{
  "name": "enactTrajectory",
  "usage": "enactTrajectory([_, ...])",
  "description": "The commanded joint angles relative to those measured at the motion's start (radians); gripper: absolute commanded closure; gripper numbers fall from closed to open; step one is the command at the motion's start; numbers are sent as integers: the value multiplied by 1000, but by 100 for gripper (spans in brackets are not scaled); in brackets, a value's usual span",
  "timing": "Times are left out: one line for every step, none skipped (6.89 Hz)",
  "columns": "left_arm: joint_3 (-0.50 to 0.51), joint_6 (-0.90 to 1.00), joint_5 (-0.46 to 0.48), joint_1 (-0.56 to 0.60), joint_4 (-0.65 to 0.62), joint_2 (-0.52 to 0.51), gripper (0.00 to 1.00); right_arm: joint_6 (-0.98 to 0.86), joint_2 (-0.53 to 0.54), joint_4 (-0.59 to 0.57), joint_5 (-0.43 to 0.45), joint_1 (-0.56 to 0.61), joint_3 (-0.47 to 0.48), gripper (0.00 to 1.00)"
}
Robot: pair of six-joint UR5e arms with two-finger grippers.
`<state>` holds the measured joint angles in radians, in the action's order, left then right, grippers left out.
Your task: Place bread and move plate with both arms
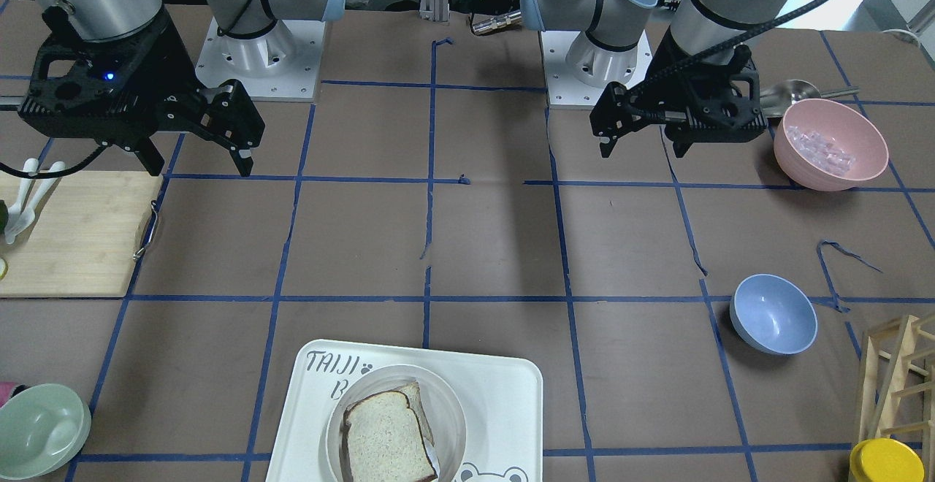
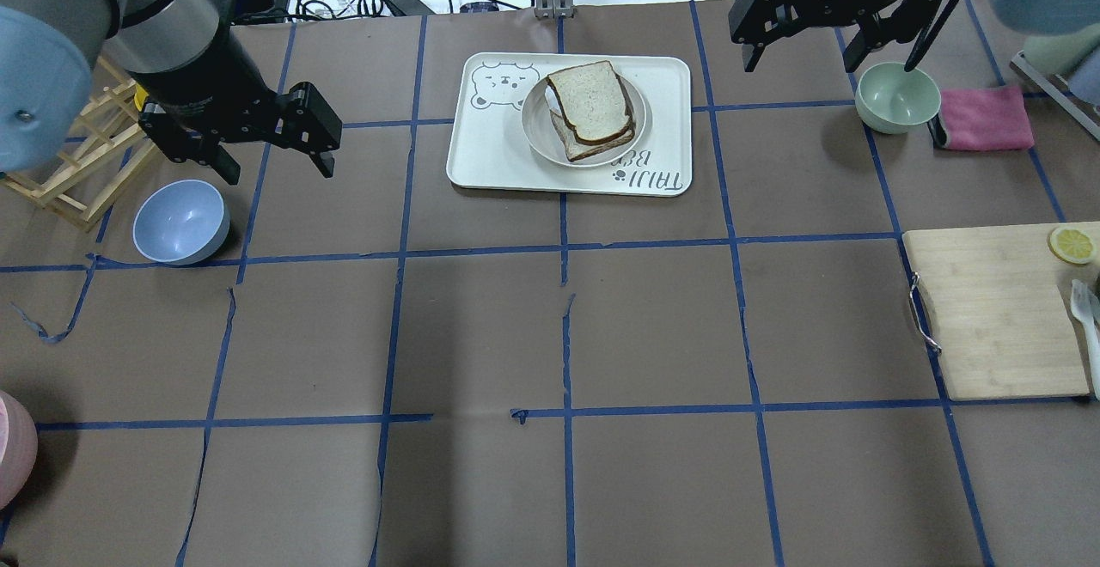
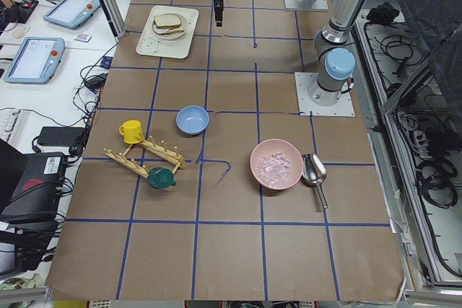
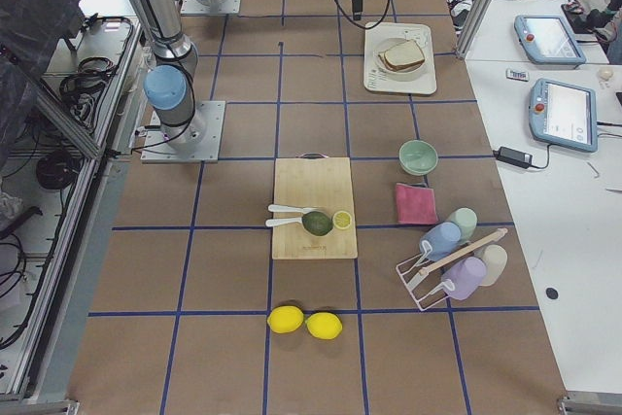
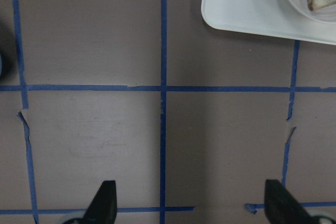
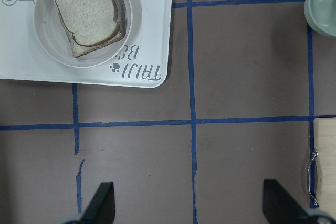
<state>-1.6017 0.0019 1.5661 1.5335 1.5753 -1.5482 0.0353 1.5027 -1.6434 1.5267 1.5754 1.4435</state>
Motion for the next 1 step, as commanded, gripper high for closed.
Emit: enactTrajectory([-7,1,2,-1,12,26,0,0,-1,2,0,0,0,0])
